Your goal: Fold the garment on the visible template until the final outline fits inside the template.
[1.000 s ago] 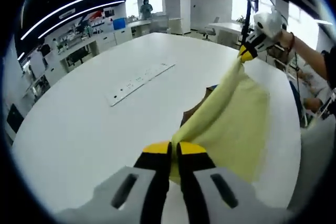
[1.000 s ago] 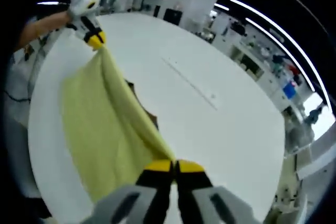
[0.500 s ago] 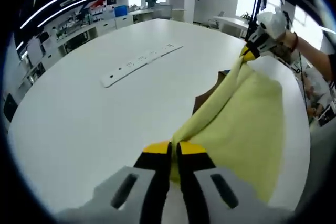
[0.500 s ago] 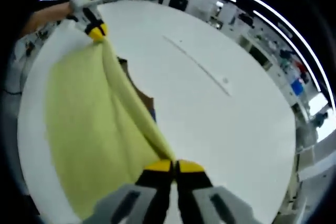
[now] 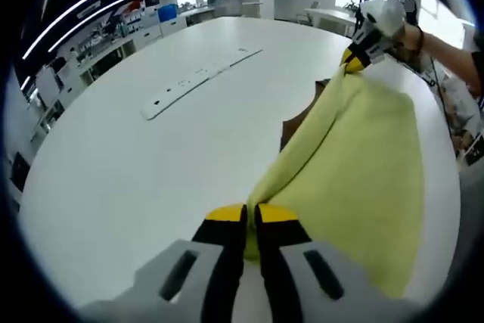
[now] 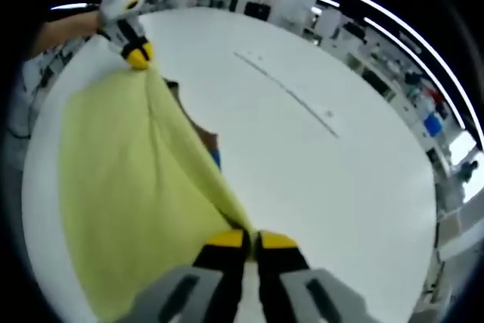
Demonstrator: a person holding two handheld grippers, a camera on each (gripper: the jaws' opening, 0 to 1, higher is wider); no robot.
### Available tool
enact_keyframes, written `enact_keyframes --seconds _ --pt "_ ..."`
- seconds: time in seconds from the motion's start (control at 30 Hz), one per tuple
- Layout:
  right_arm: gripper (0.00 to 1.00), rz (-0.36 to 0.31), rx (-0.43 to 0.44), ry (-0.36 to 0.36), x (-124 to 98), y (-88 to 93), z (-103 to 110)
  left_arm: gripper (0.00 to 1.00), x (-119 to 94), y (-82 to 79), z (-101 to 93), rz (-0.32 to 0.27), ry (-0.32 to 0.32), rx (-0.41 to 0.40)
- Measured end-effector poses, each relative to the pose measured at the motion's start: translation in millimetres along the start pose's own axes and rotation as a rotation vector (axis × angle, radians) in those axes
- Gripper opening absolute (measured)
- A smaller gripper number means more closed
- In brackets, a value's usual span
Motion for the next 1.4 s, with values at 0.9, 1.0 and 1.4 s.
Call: enact_keyframes --seconds 0.9,1.0,1.4 --pt "0.07 -0.050 -0.110 -0.029 1.0 -5.0 5.5 0.16 -20.4 12.6 6.3 0.001 -0.041 0.164" --pt "0.04 -0.048 -0.107 -0.018 3.8 -6.8 0.7 0.14 -17.4 14.0 11.1 0.028 -0.075 0.194" --pt "0.06 -0.126 0.100 0.143 -3.7 -21.3 -32.3 0.12 -22.2 12.4 25.5 -0.070 -0.215 0.014"
Point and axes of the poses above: the point that each gripper's makers call its tool centre point, and the gripper's own axes: x roughly forward along the fingers, z roughly to its left, y roughly out of its underside, the point moved 5 cm from there along -x, roughly backward along the fingers, and after that the axes turned 9 degrees about y, right-handed, at the moved point
